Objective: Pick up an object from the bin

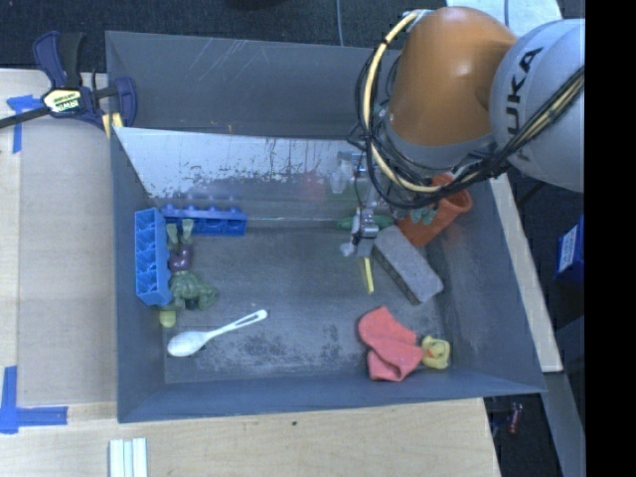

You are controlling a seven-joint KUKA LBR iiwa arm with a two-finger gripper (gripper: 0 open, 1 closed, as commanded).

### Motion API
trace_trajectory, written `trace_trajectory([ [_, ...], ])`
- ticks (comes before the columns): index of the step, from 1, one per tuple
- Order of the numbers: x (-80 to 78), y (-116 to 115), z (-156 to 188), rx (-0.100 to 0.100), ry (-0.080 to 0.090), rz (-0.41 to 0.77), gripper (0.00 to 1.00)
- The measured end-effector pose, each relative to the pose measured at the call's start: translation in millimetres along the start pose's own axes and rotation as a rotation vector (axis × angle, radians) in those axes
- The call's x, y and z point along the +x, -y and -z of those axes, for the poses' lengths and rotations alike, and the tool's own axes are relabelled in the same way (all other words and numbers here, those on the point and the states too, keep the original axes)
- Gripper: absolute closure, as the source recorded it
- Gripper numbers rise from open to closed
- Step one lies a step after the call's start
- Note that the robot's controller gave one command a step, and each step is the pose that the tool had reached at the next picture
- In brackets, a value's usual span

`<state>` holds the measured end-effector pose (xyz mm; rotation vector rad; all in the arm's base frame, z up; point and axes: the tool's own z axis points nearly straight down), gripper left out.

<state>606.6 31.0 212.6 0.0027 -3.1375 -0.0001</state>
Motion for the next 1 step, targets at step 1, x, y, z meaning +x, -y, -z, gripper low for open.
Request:
trace_trajectory([
  [1, -1.1, 0.2, 5.2, 0.0, 0.008, -0.001, 0.0],
])
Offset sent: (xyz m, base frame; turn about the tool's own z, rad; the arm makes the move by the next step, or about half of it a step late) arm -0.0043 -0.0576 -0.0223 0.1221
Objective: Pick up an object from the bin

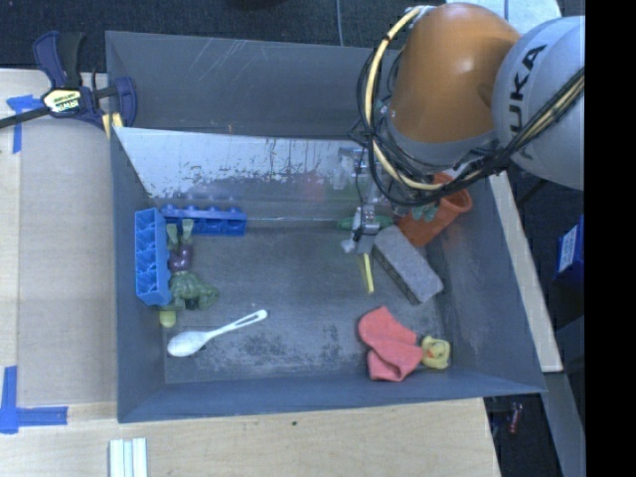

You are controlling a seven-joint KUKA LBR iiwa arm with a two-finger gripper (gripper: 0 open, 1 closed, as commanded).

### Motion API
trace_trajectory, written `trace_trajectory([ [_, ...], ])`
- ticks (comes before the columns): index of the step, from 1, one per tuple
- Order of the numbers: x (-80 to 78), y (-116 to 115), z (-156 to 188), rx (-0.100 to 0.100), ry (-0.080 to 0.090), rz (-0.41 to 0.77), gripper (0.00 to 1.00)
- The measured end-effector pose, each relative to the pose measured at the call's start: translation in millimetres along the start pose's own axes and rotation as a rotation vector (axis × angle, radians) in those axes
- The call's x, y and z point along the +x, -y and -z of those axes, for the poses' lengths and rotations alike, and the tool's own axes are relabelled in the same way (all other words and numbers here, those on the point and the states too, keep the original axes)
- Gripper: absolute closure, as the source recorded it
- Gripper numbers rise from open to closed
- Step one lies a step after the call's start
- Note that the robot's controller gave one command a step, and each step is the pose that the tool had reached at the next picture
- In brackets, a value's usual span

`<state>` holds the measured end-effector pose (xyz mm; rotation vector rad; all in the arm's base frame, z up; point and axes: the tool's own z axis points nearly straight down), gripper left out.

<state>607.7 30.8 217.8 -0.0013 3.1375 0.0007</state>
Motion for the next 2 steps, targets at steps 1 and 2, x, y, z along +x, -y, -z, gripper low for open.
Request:
trace_trajectory([
  [1, 3.9, 49.0, -23.0, 0.0, -0.002, -0.101, 0.0],
  [2, 2.0, 68.4, -91.4, 0.0, 0.007, 0.071, 0.0],
])
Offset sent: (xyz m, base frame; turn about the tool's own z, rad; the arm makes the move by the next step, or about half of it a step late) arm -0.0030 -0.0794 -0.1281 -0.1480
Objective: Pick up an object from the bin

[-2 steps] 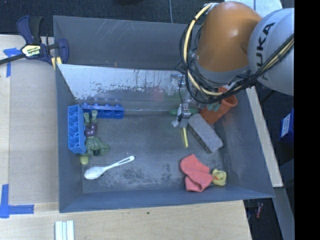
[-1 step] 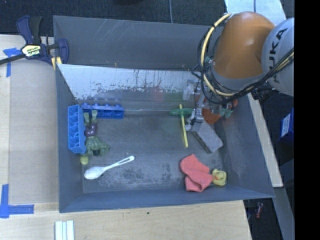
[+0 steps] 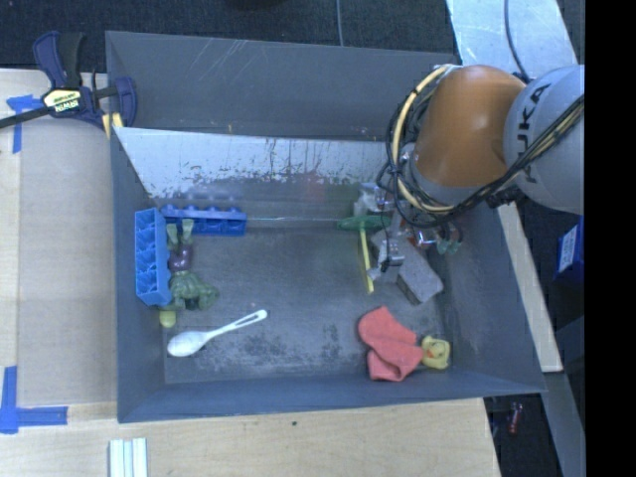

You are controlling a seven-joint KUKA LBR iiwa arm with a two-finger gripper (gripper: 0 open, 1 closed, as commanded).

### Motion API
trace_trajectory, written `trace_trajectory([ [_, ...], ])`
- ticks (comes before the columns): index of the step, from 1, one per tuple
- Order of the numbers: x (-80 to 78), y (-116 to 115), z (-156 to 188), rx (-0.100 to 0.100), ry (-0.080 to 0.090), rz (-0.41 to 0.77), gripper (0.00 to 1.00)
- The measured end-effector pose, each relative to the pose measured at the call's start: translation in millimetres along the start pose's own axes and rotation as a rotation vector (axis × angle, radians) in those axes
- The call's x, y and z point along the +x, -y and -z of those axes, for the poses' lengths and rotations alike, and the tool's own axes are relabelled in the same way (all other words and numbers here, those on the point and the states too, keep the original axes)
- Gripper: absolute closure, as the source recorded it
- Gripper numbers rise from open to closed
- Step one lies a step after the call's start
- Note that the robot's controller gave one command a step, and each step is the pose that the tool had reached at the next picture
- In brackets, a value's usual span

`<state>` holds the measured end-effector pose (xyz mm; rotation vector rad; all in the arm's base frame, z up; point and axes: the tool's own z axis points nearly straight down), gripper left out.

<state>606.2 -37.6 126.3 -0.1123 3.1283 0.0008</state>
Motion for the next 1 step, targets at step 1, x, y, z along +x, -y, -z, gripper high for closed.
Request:
trace_trajectory([
  [1, -8.3, 16.7, -21.3, 0.0, -0.002, -0.092, 0.0],
])
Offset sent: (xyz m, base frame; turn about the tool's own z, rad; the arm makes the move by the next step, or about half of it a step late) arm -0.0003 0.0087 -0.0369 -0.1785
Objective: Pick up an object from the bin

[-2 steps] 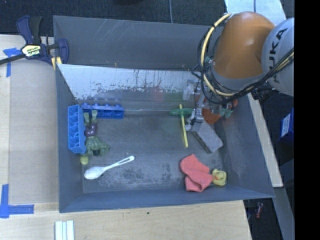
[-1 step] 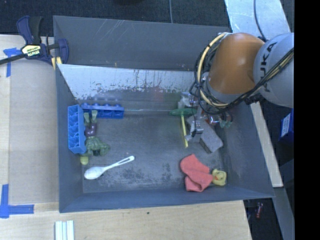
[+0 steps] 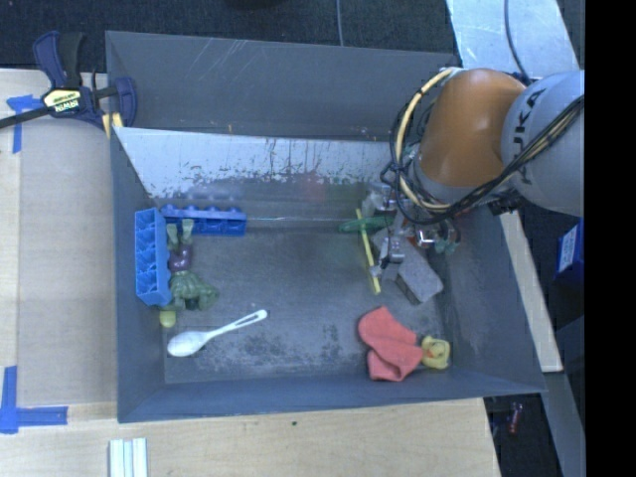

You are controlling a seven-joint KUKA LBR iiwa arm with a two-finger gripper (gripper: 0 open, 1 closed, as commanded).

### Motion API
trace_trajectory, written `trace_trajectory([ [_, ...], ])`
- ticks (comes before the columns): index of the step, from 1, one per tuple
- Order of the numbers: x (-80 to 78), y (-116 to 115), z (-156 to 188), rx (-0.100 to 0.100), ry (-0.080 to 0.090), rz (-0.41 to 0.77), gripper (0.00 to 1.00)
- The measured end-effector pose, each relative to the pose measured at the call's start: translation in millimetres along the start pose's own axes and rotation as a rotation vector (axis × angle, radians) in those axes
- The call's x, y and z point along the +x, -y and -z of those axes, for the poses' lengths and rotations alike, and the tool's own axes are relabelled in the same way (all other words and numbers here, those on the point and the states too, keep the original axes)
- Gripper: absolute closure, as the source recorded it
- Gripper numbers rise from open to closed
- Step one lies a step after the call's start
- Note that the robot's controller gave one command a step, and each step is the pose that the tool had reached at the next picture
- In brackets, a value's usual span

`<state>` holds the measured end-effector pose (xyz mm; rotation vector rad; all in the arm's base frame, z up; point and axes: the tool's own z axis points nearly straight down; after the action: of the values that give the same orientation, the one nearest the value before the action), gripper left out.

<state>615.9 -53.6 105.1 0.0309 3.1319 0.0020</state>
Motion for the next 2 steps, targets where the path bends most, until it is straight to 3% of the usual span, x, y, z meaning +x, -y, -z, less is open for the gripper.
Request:
trace_trajectory([
  [1, 4.0, -11.5, -5.5, 0.001, 0.0, -0.098, 0.0],
  [2, 7.4, -9.6, -9.9, 0.003, 0.004, 0.179, 0.0],
])
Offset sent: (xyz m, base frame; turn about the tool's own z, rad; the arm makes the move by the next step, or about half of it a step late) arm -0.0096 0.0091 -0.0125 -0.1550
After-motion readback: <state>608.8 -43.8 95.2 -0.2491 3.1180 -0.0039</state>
